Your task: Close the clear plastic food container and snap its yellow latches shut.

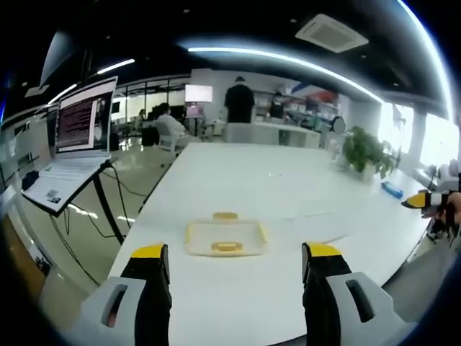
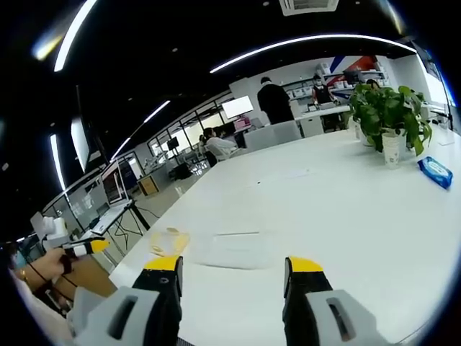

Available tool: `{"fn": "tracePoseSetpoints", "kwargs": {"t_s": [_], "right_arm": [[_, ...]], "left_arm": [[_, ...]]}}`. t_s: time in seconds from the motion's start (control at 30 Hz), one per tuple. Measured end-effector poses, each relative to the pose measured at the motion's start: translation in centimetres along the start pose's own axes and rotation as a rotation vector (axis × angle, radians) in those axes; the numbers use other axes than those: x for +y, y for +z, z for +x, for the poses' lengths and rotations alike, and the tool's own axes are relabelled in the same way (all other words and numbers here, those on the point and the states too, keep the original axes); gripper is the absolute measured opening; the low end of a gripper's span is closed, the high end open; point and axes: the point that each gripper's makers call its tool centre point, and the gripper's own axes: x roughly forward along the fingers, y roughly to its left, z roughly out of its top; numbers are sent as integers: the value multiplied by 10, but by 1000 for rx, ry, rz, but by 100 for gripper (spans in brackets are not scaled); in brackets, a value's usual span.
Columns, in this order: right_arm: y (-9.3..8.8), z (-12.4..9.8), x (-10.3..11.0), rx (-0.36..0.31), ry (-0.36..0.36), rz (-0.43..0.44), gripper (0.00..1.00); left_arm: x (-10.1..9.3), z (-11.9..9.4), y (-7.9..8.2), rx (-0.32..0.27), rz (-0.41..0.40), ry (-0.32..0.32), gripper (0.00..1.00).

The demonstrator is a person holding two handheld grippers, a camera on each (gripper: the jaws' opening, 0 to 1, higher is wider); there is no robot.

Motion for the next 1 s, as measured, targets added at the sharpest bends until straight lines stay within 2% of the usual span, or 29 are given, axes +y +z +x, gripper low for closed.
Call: {"fn": "tracePoseSetpoints", "kwargs": {"t_s": [0.37, 0.6, 1.0], "right_arm": [[0, 0, 1, 10, 12, -10, 55], [-1, -1, 4, -7, 25, 3, 55], [-3, 6, 11, 3, 24, 0, 55]], "left_arm": [[-6, 2, 3, -6, 7, -6, 74], [-10, 5, -1, 8, 6, -22, 75], [-9, 10, -7, 22, 2, -30, 73]]}}
